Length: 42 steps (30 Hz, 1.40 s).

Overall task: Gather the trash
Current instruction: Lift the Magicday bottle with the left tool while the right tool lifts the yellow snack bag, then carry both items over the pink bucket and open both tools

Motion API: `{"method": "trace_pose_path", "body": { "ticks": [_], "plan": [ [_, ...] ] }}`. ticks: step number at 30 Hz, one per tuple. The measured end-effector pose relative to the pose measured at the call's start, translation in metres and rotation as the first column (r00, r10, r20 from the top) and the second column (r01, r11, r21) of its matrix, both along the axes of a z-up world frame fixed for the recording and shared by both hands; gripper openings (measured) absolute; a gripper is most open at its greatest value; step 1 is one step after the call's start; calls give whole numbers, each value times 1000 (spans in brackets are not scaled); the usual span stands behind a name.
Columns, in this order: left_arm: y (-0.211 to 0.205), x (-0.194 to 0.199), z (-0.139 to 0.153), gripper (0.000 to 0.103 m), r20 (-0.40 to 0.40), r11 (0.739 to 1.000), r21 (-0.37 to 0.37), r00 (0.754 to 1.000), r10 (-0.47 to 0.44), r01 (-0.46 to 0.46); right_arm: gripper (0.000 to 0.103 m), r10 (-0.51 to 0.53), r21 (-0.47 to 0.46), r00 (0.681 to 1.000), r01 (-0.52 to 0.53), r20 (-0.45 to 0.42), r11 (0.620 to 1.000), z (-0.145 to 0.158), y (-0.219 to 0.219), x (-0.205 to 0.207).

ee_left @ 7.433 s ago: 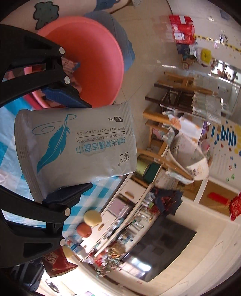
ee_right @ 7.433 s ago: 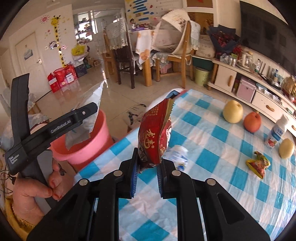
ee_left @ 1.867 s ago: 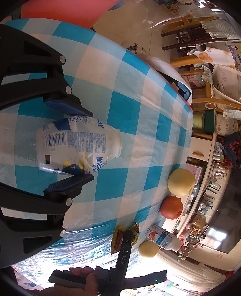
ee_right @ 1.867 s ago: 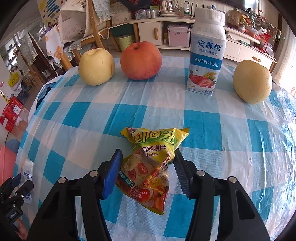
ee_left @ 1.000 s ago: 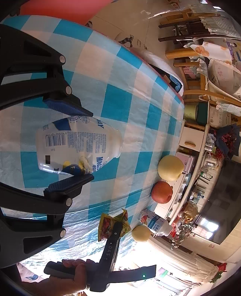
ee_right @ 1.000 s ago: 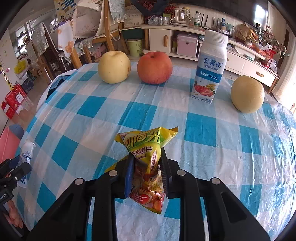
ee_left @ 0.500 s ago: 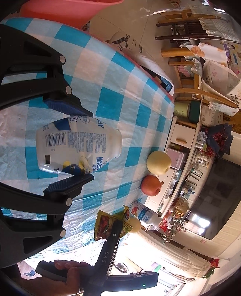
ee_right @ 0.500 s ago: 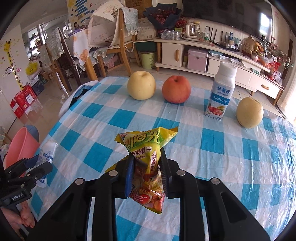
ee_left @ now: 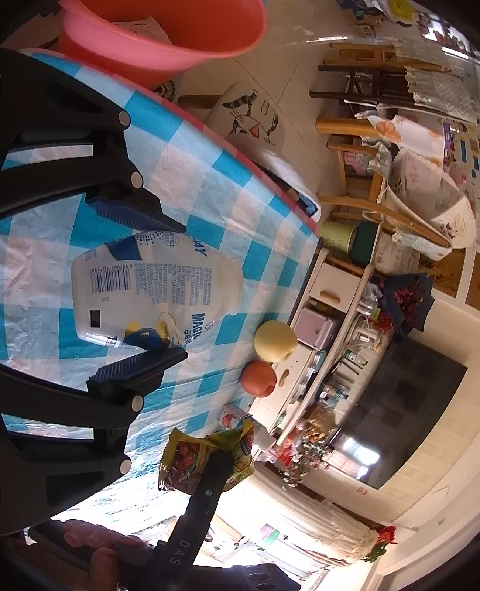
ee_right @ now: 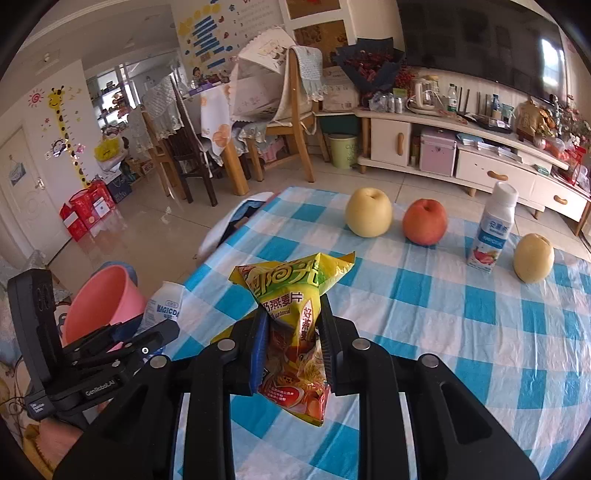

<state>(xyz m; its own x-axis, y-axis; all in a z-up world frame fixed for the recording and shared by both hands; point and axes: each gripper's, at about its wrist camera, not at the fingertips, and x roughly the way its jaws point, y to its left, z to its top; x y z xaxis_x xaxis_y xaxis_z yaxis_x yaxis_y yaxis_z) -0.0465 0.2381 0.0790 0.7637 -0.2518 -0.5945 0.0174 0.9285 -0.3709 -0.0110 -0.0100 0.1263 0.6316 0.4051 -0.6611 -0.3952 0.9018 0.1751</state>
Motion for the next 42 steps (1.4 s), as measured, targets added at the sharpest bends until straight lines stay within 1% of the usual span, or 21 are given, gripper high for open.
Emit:
{"method": "trace_pose_path", "body": {
  "ticks": [3,6,9,12,16,18,20,21,23,24,25,27,28,33,34,37,38,39,40,41,42],
  "plan": [
    [17,-7,5,62,22,998,-24,998,65,-64,26,45,4,999,-45,17,999,8,24,-7],
    [41,-14,9,62,39,986,-70,988,152,-149,26,86,3,996,-87,28,996,12,47,-15],
    [66,-22,10,62,41,962,-126,968,248,-241,26,130,8,991,-130,27,991,14,72,-22],
    [86,-32,12,62,53,934,-144,940,336,-326,26,180,-3,983,-180,31,984,14,101,-29],
    [112,-44,11,62,40,879,-145,885,464,-455,26,238,1,971,-239,34,971,17,135,-37],
    [126,-50,7,62,12,846,-170,857,515,-506,26,267,-2,963,-267,38,964,17,154,-41],
    [140,-56,5,62,-1,809,-187,823,568,-558,26,296,-10,955,-295,38,955,16,173,-45],
    [145,-59,5,62,-1,794,-190,808,589,-578,26,307,-15,951,-306,38,952,14,181,-46],
    [158,-66,4,62,-5,753,-196,768,640,-629,26,331,-20,943,-330,34,944,12,200,-49],
    [162,-69,4,62,-10,740,-202,757,654,-642,26,341,-19,940,-340,30,940,10,208,-50],
    [169,-71,1,62,-24,719,-210,739,674,-663,26,351,-20,936,-351,26,936,8,217,-51],
    [179,-75,-3,62,-51,688,-223,713,699,-690,26,370,-23,929,-370,19,929,4,233,-53],
    [185,-78,-5,62,-68,669,-234,698,713,-706,26,378,-19,926,-378,14,926,1,241,-54],
    [213,-96,-20,62,-136,553,-284,604,785,-783,26,411,-8,911,-411,-2,911,-10,277,-52],
    [218,-97,-23,62,-151,536,-289,591,793,-793,26,416,-7,909,-416,-6,909,-11,283,-52],
    [228,-98,-29,62,-179,515,-287,573,800,-808,27,429,-17,903,-430,-17,903,-20,299,-52],
    [230,-99,-30,63,-181,508,-286,566,804,-813,29,434,-23,901,-435,-22,900,-22,304,-52],
    [232,-100,-30,66,-181,499,-284,557,811,-818,30,431,-35,902,-432,-25,901,-26,308,-51],
    [232,-101,-30,68,-181,491,-285,549,816,-823,35,430,-43,902,-431,-32,901,-29,310,-51],
    [232,-101,-30,73,-179,486,-284,544,820,-827,43,430,-41,902,-431,-34,901,-30,310,-52],
    [231,-100,-28,76,-170,486,-280,541,823,-828,53,425,-37,905,-426,-28,904,-31,308,-52]
  ]
}}
